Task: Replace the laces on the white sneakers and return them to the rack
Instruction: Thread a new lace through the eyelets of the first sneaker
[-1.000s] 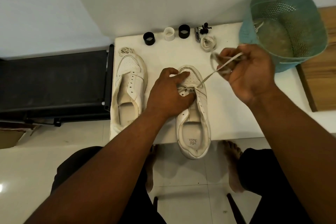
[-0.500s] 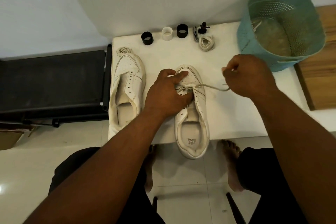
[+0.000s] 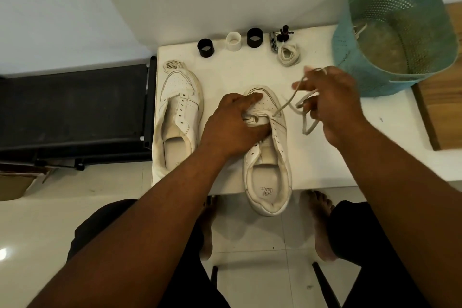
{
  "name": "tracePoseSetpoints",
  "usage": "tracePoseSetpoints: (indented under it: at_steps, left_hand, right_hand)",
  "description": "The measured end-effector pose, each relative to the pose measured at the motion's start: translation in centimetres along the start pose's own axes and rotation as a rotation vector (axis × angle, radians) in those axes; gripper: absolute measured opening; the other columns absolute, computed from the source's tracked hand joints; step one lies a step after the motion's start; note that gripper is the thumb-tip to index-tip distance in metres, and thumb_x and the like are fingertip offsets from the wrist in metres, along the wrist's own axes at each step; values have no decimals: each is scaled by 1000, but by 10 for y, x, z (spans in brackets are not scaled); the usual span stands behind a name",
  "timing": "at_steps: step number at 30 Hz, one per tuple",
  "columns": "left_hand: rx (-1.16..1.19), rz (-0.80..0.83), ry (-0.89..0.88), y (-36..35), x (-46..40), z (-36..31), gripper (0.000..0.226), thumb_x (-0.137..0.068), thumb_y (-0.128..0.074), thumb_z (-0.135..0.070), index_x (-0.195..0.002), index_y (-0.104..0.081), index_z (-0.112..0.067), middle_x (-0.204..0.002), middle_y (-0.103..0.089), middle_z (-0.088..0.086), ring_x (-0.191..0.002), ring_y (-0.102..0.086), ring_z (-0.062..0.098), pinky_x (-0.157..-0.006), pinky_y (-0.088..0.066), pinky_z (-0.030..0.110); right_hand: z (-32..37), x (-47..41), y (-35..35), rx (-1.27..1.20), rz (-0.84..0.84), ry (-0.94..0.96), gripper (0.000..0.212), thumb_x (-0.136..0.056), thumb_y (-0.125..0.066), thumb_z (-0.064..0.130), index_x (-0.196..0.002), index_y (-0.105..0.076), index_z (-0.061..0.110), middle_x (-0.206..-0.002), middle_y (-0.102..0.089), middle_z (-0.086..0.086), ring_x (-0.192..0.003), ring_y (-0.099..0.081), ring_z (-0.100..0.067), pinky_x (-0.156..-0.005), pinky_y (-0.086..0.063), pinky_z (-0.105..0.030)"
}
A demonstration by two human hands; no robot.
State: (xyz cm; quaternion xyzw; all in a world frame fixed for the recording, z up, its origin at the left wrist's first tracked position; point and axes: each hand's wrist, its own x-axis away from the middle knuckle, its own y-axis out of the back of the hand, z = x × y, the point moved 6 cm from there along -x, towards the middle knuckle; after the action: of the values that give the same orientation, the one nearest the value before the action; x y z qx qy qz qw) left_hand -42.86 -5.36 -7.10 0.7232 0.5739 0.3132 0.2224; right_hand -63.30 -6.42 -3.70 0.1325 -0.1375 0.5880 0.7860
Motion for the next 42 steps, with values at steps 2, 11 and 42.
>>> tracePoseSetpoints:
  at_steps: [2,11,42]
  left_hand:
    - [30,19,0,0,0,0,75,-73,-85,-51,-141,-55,-44,-135,-46,-13,-107,-57,1,-100,-52,32]
    - [111,112,149,1,2,14,95,-70,-88,-48,-152,-39,-42,-139,-56,-7,-126,-54,12,-106,-44,34]
    - [823,-66,152,56,0,-15,37,-98,-68,-26,-65,-60,-10,-58,-50,3,-57,-47,19,-58,-51,29]
  right_hand:
    - [-10,7,-20,413,165,121,27,-86,-78,38,-91,-56,24,-84,-73,0,-68,-67,-9,-54,-48,-25]
    - [12,-14,24,813,-247,297,33,-100,-61,41,-87,-67,11,-75,-61,2,-65,-56,-14,-67,-54,-34]
    - [-33,-12,7,1292,160,41,16,-89,-64,26,-101,-67,15,-104,-69,-7,-98,-63,-30,-82,-49,-35]
